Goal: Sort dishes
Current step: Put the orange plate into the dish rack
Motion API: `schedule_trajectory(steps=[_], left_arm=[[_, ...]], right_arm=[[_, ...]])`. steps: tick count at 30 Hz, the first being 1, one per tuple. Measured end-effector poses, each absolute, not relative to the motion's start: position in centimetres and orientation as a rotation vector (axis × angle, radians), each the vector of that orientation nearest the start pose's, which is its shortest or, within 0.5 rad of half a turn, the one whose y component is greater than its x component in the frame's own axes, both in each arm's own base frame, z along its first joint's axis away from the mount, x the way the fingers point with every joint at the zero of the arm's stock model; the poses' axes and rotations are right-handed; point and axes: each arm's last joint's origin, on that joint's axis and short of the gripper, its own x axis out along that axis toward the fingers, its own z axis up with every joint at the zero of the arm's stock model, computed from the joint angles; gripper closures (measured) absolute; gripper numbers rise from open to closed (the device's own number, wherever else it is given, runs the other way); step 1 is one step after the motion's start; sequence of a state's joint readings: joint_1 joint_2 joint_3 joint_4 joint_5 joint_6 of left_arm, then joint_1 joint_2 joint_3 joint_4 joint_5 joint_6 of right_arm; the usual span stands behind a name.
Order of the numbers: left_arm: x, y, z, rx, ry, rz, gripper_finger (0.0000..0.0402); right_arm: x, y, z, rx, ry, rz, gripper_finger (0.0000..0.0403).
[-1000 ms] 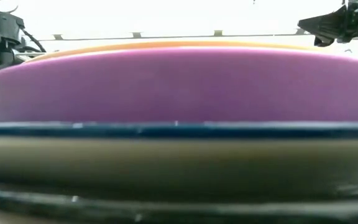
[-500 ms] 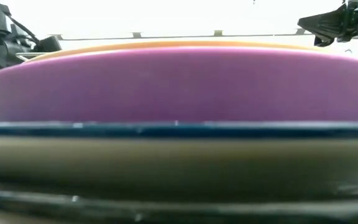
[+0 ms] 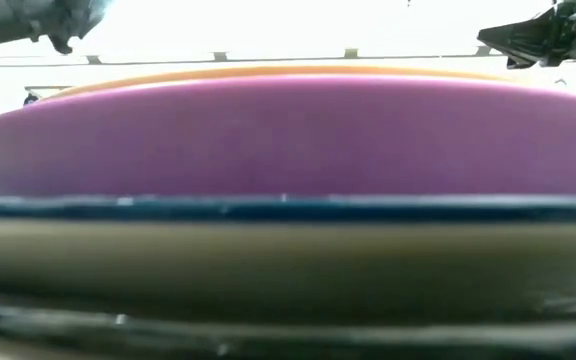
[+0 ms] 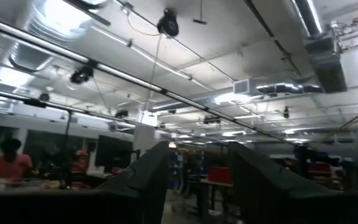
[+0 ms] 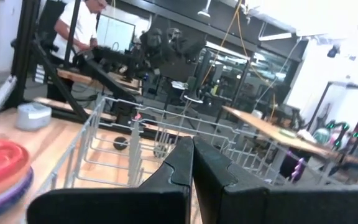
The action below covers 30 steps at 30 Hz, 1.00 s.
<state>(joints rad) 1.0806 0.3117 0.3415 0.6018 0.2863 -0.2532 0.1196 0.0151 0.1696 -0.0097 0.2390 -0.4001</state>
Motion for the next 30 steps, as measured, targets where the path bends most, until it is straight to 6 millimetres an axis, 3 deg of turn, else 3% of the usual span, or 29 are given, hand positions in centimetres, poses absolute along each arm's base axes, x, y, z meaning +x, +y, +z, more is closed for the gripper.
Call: schedule_trajectory(steps=[8, 13, 19, 26, 30], left_arm=[[5.6, 7.8, 36.3, 0.14, -0.495, 0.577, 0.0248], [6.3, 8.2, 38.1, 0.084, -0.371, 0.475, 0.0248], [7.0, 8.5, 38.9, -0.01, -0.307, 0.304, 0.0248], [7.0, 6.9, 38.7, -0.025, -0.319, 0.188, 0.0248], [7.6, 5.9, 37.7, -0.035, -0.328, 0.081, 0.0248]], right_arm=[[8.4, 0.3, 21.8, -0.371, -0.117, -0.145, 0.0403], [8.4, 0.3, 21.8, -0.357, -0.117, -0.143, 0.0403], [8.2, 0.3, 23.0, -0.255, -0.239, -0.151, 0.0403], [7.7, 0.5, 25.1, -0.207, -0.294, -0.077, 0.0403], [8.2, 0.7, 26.2, -0.197, -0.277, -0.032, 0.0403]])
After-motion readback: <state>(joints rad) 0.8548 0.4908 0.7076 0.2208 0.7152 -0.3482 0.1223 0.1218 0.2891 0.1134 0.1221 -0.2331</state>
